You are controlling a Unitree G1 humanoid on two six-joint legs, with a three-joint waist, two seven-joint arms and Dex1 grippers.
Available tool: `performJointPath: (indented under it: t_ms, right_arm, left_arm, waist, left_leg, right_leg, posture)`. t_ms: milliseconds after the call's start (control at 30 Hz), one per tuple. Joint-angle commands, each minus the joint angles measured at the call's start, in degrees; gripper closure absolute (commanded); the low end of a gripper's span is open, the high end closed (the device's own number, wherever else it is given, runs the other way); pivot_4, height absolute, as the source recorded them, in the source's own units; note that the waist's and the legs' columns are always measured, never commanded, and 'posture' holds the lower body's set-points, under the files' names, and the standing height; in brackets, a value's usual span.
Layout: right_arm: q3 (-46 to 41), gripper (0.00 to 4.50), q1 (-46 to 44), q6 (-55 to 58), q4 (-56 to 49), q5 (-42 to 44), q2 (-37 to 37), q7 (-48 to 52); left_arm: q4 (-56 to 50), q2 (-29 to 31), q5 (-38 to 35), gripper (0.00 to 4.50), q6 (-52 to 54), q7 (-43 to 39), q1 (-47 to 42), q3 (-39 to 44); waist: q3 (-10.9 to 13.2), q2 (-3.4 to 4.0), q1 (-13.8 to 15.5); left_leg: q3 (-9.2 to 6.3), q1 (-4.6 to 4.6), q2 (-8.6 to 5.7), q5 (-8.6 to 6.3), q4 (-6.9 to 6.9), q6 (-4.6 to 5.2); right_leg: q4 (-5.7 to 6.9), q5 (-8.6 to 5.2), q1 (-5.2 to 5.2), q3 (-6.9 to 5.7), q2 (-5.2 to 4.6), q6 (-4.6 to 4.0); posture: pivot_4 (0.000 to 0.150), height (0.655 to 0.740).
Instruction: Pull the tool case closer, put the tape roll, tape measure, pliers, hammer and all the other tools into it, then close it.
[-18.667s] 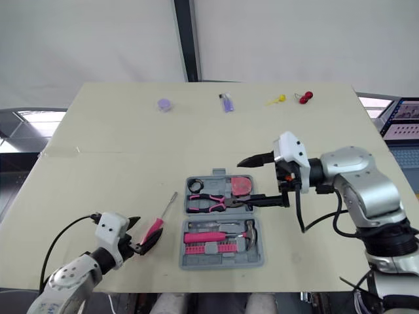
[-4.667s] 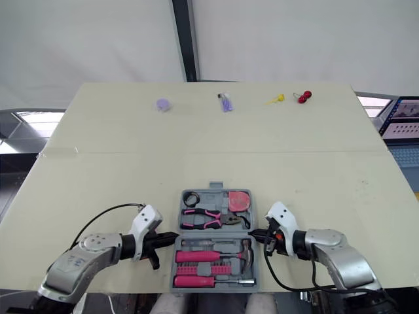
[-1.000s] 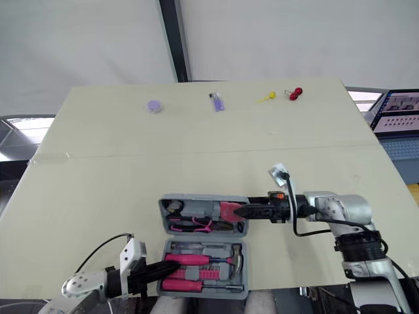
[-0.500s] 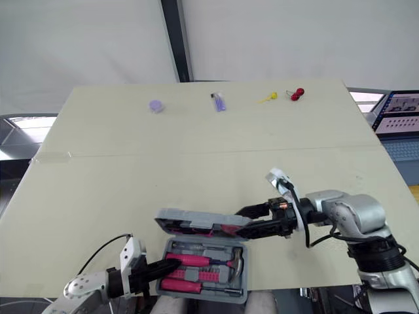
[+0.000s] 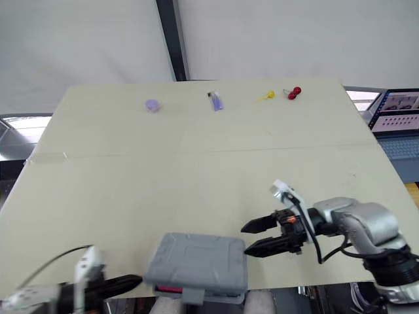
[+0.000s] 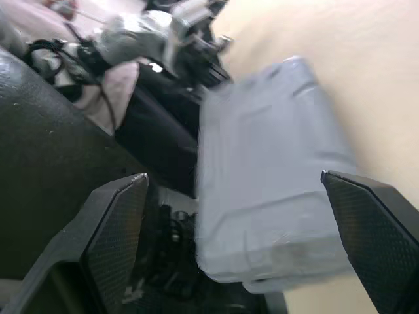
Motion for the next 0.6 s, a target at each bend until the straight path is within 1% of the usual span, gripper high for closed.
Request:
performJointPath:
  t_ms: [33,100,200,233,300,333,433,467,533,600]
  right_arm:
    - [-7.53,0.04,3.07,-5.02,3.01,-1.30,-3.07,-0.45]
    - [-9.53,0.04,5.29,-8.32,6.07,-3.84,-4.68,-0.69]
    - [-12.12,0.04,7.76,-14.87,11.17,-8.30,-5.46,-2.35]
    - [-13.01,0.01,8.23,-17.21,12.95,-9.81,-5.37,-3.21]
    - [-13.51,0.00,9.41,-20.47,15.58,-12.49,-5.94,-3.97]
    - [-13.44,0.00,10.04,-22.20,16.64,-13.92,-6.29,-4.01]
    - [-14.86,0.00,10.30,-25.45,20.23,-15.56,-5.73,-5.04]
    - [-15.45,0.00,10.23,-26.59,21.73,-15.95,-5.63,-5.19]
    - [-15.91,0.00,10.76,-28.71,23.70,-16.96,-6.04,-4.90]
    - [-16.48,0.00,11.18,-29.85,24.64,-17.44,-5.94,-5.18]
  left_arm:
    - [6.73,3.28,-6.24,4.50,2.11,-1.61,-6.47,14.42]
    - [9.29,4.97,-7.20,4.50,3.70,-1.66,-10.45,16.68]
    - [10.10,5.81,-6.41,4.50,5.51,0.14,-15.78,15.54]
    - [10.56,5.61,-5.05,4.25,4.90,1.10,-17.40,14.57]
    - [11.40,4.93,-3.33,3.63,3.99,2.33,-19.85,13.13]
    - [11.78,4.71,-2.28,3.17,3.39,2.81,-20.74,12.40]
    - [12.99,4.48,-0.59,1.60,2.87,3.68,-22.95,10.73]
    - [13.46,4.43,-0.58,1.17,3.01,3.79,-23.76,10.55]
    - [14.43,4.52,0.18,0.10,2.50,4.00,-24.98,10.20]
    - [15.42,4.77,1.49,0.03,1.82,4.39,-25.99,9.75]
  waist:
    - [0.03,-0.09,1.09]
    - [0.04,-0.18,1.56]
    - [0.03,-0.25,1.33]
    - [0.04,-0.26,1.02]
    - [0.06,-0.24,0.60]
    - [0.06,-0.24,0.35]
    - [0.08,-0.26,-0.42]
    - [0.08,-0.27,-0.56]
    - [0.08,-0.27,-0.60]
    - [0.08,-0.27,-0.59]
  left_leg:
    - [0.00,-0.01,0.00,-0.01,0.06,0.01]
    - [-0.04,-0.03,0.00,-0.01,0.08,0.01]
    - [0.04,-0.03,-0.02,-0.05,0.07,0.05]
    - [0.13,0.00,-0.02,-0.07,0.04,0.06]
    - [0.15,0.05,-0.01,-0.06,-0.04,0.05]
    - [0.20,0.09,0.03,-0.06,-0.06,0.04]
    - [0.26,0.16,0.05,-0.05,-0.10,0.02]
    - [0.27,0.15,0.05,-0.05,-0.10,0.02]
    - [0.28,0.15,0.05,-0.05,-0.09,0.02]
    - [0.27,0.16,0.06,-0.05,-0.10,0.02]
  right_leg:
    - [-0.01,0.00,0.01,0.00,0.00,0.00]
    - [0.03,0.00,0.02,-0.01,0.00,-0.01]
    - [0.01,0.01,0.00,0.01,0.00,0.00]
    - [0.01,0.02,-0.03,0.02,-0.02,0.01]
    - [0.04,0.02,-0.06,0.02,-0.01,0.01]
    - [0.07,0.02,-0.08,0.02,0.00,0.01]
    - [0.11,0.02,-0.08,0.02,0.01,0.01]
    - [0.10,0.02,-0.08,0.03,0.00,0.01]
    - [0.10,0.02,-0.08,0.02,0.00,0.01]
    - [0.11,0.02,-0.08,0.02,0.00,0.01]
  posture:
    - [0.150,0.7400]
    - [0.150,0.7400]
    - [0.150,0.7400]
    - [0.150,0.7400]
    - [0.150,0.7400]
    - [0.150,0.7400]
    - [0.150,0.7400]
    - [0.150,0.7400]
    - [0.150,0.7400]
    - [0.150,0.7400]
